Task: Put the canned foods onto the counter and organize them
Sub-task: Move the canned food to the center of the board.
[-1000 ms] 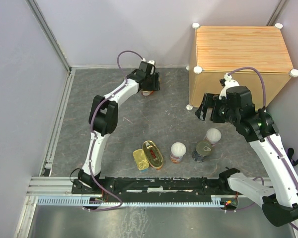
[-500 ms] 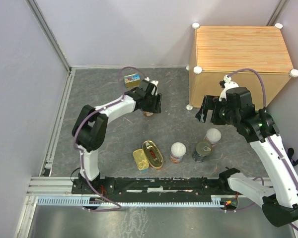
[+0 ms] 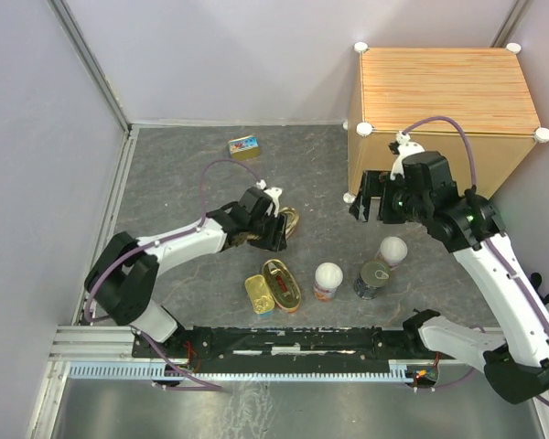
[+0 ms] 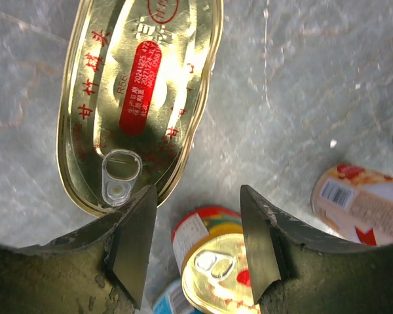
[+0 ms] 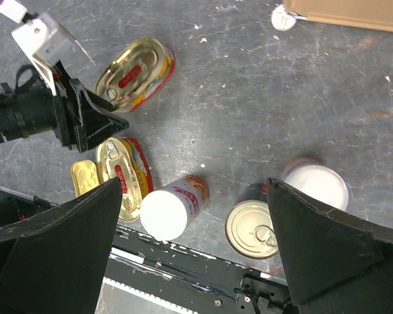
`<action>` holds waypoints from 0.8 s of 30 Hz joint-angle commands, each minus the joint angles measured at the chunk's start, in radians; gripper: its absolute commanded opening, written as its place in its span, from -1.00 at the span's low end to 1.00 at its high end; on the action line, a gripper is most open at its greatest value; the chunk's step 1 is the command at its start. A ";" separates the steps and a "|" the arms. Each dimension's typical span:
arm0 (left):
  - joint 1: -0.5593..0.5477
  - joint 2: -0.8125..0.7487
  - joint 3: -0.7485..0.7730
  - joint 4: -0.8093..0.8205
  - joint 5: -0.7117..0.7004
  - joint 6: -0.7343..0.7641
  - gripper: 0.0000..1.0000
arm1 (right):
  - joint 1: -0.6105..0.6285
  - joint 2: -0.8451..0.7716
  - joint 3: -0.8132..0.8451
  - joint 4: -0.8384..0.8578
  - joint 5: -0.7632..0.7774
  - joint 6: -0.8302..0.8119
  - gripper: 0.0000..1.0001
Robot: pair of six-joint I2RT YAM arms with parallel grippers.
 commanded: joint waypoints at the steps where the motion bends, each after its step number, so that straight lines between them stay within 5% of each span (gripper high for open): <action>1: -0.029 -0.091 -0.127 -0.077 0.004 -0.067 0.22 | 0.084 0.048 0.096 0.025 0.070 -0.004 0.98; 15: -0.054 -0.453 -0.291 -0.206 -0.122 -0.138 0.21 | 0.278 0.383 0.320 0.134 0.123 -0.012 0.98; 24: -0.055 -0.630 -0.241 -0.286 -0.247 -0.219 0.46 | 0.290 0.692 0.597 0.148 0.073 -0.032 0.98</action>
